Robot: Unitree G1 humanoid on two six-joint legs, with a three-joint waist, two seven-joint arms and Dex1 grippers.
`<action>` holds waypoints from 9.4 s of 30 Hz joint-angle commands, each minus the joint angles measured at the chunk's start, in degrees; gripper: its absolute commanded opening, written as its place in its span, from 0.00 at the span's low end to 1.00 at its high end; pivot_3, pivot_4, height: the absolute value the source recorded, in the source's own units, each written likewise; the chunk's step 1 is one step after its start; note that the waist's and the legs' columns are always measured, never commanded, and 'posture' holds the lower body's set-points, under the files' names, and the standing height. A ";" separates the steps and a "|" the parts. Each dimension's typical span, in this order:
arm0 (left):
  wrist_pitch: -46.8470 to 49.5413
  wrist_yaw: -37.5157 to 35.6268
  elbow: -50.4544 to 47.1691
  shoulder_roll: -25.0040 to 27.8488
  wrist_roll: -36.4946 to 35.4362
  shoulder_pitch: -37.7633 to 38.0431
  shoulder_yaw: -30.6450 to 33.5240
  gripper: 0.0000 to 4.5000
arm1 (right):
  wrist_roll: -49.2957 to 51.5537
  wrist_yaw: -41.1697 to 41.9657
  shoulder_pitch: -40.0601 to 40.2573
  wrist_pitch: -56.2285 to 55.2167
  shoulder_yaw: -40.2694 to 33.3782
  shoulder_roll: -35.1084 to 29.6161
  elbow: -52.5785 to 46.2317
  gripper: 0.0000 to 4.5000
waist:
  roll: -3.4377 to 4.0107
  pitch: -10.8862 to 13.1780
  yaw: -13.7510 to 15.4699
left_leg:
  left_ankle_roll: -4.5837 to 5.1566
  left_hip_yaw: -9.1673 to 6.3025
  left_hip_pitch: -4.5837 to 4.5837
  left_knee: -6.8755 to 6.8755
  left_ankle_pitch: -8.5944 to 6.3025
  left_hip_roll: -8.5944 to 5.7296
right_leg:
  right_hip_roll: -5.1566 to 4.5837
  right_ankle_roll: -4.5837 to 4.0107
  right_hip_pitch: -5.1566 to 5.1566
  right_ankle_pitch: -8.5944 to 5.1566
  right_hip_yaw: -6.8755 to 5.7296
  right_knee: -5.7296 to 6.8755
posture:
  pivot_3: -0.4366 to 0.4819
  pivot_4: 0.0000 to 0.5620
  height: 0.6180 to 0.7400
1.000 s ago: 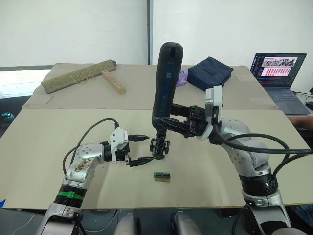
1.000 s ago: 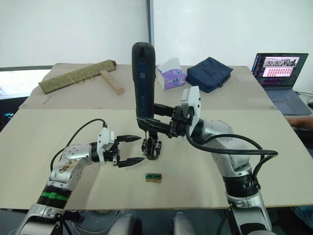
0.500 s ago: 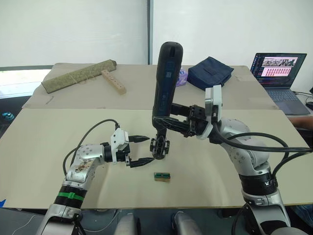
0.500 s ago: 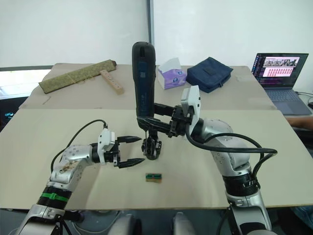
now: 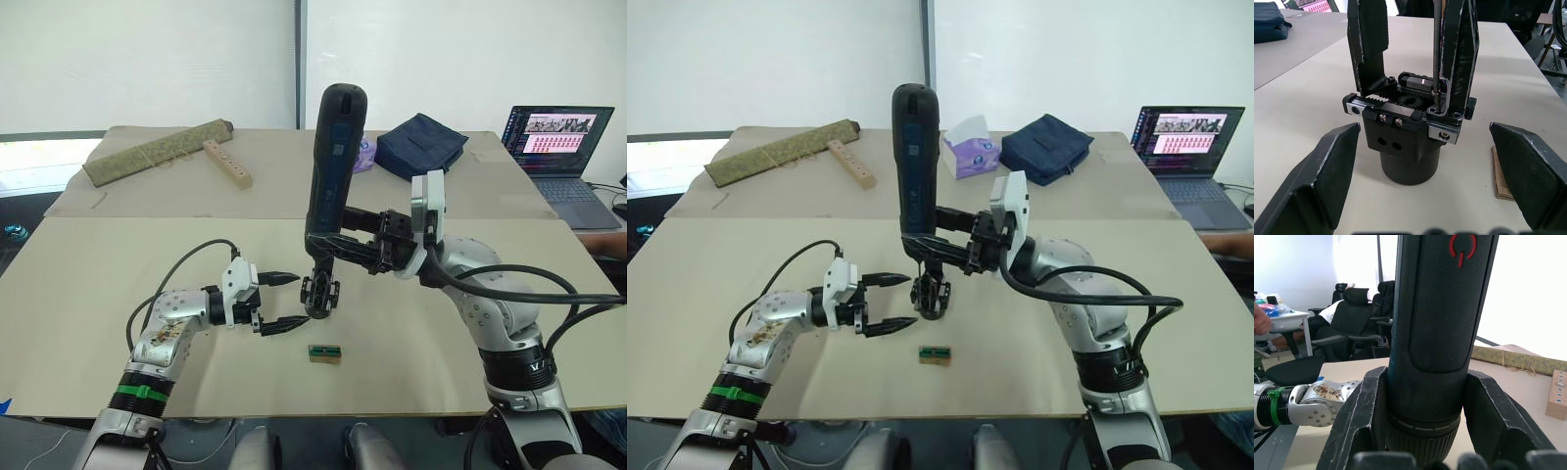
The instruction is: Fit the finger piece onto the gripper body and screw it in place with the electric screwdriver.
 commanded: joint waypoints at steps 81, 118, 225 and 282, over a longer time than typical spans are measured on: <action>-3.56 -1.73 5.90 -1.44 2.81 -3.92 -1.81 1.00 | -1.45 1.47 -2.10 -3.36 -2.40 0.98 -1.10 0.41 | 0.00 0.01 -0.02 | 0.00 0.00 -0.03 -0.01 0.00 0.00 | 0.00 0.00 -0.02 0.00 0.00 -0.01 | 0.48 0.27 1.00; -4.36 -1.63 6.92 -1.83 3.15 -3.57 -1.55 1.00 | -1.31 3.62 -2.26 -2.27 -2.13 -0.63 -0.28 0.41 | 0.00 0.01 0.00 | 0.00 0.00 -0.03 -0.01 0.00 0.00 | 0.00 0.00 -0.02 0.00 0.00 -0.02 | 0.48 0.27 1.00; -11.88 1.44 21.02 -9.52 13.72 -7.59 -6.88 0.51 | -6.79 -1.63 2.89 5.58 6.03 -3.72 0.03 0.41 | 0.00 -0.34 0.54 | 0.00 -0.04 0.11 0.01 0.00 -0.05 | -0.04 0.02 0.20 0.00 -0.03 -0.07 | 0.48 0.27 1.00; -4.01 2.99 24.38 -7.89 16.90 -7.35 -9.48 0.74 | 2.66 9.13 -6.50 -4.37 -5.99 -1.32 -0.32 0.41 | -0.02 -0.65 0.73 | 0.01 -0.04 0.06 -0.02 -0.01 -0.05 | -0.04 0.01 0.13 0.00 -0.03 -0.10 | 0.48 0.27 1.00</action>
